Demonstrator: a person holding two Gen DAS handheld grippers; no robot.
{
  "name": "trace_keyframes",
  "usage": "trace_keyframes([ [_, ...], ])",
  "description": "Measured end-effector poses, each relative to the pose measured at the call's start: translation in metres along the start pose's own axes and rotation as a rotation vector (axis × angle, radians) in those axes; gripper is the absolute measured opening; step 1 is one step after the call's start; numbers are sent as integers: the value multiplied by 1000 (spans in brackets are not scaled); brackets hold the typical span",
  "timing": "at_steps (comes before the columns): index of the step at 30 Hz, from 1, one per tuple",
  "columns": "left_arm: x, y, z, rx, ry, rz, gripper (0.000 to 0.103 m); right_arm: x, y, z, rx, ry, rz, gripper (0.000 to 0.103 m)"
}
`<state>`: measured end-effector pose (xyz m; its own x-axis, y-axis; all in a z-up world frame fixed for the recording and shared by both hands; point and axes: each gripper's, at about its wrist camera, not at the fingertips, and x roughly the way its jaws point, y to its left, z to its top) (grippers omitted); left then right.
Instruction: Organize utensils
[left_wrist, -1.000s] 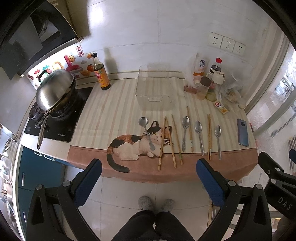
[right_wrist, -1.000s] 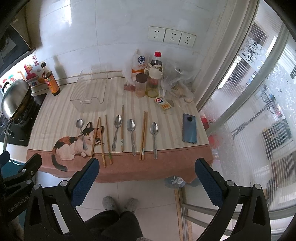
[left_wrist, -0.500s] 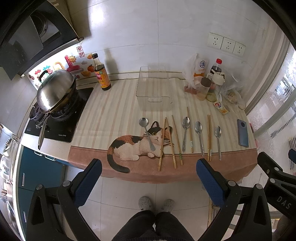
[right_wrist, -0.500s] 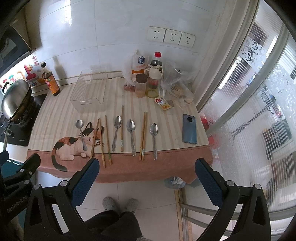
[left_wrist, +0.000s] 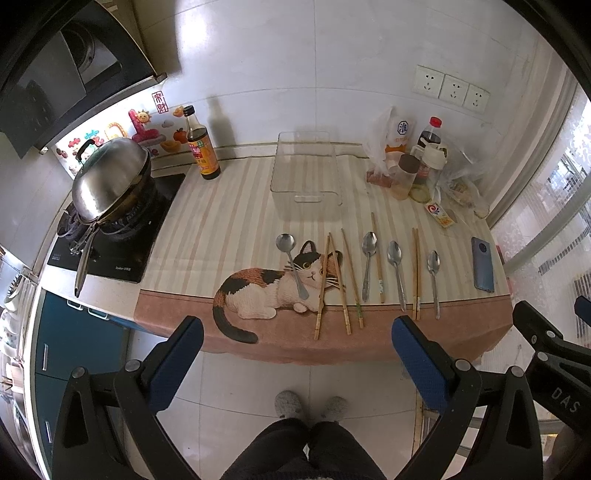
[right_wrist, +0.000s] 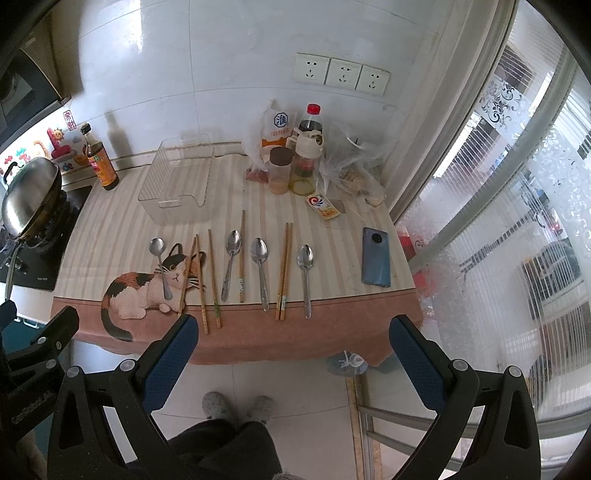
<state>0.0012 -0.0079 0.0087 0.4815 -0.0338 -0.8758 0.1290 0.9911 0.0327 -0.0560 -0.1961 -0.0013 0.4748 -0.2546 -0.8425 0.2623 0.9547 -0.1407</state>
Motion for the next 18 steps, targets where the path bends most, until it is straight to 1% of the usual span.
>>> trace_keyframes([
  [11,-1,0,-1,-1,-5,-2,103,-1,0,-2,6,1,-2,103],
  [18,-4,1,-1,8,-16,-18,103,-2,0,-3,17,-5,-2,103],
])
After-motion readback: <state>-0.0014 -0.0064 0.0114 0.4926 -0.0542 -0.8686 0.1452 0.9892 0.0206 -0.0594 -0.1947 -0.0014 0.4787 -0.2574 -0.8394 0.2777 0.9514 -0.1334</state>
